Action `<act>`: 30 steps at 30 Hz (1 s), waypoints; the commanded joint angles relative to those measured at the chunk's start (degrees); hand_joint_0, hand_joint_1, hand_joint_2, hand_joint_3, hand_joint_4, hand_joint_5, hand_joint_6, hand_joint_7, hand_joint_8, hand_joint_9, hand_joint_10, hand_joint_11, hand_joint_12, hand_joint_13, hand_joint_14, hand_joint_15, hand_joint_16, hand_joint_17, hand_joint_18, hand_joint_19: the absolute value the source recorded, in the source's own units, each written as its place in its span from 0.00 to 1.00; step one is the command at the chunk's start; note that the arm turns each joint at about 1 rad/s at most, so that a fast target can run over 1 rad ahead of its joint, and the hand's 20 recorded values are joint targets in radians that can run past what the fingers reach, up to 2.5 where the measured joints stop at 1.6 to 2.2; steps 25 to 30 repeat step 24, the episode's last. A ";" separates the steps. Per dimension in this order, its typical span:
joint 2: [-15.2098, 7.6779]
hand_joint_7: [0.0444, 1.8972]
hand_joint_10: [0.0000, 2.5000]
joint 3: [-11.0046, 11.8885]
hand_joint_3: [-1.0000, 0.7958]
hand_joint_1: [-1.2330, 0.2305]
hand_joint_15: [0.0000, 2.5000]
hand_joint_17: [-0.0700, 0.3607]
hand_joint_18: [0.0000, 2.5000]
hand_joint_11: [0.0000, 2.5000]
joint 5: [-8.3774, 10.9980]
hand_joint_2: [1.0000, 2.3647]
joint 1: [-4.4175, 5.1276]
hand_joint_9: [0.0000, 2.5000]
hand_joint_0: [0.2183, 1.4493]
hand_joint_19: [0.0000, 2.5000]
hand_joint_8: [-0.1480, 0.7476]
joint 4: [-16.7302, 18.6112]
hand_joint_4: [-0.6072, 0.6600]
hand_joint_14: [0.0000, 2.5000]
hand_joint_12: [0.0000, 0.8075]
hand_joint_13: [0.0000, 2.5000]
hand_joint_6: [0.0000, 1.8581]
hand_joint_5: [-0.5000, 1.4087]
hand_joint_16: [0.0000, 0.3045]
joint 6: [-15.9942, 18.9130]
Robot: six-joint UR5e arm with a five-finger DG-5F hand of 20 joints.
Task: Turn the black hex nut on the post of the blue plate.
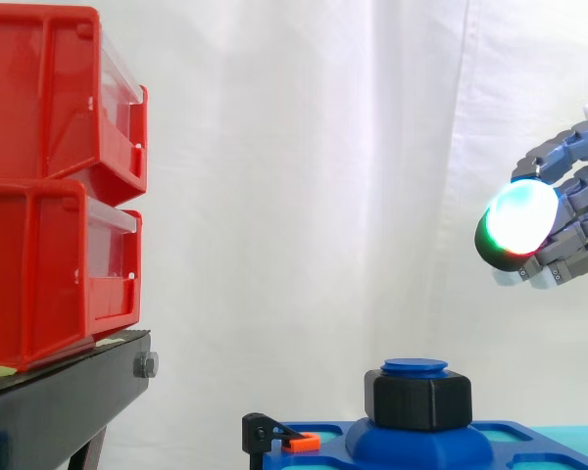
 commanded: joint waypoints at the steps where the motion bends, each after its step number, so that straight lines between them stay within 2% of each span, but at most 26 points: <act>1: -0.02 0.36 0.00 0.00 0.28 0.57 0.00 0.47 0.00 0.00 0.00 0.00 0.00 0.00 0.17 0.00 0.32 0.00 0.47 0.00 0.42 0.00 0.27 0.13 0.19 0.00; 30: -0.02 0.37 0.00 0.00 0.28 0.57 0.00 0.47 0.00 0.00 0.00 0.00 0.00 0.00 0.17 0.00 0.32 0.00 0.47 0.00 0.42 0.00 0.27 0.13 0.20 0.00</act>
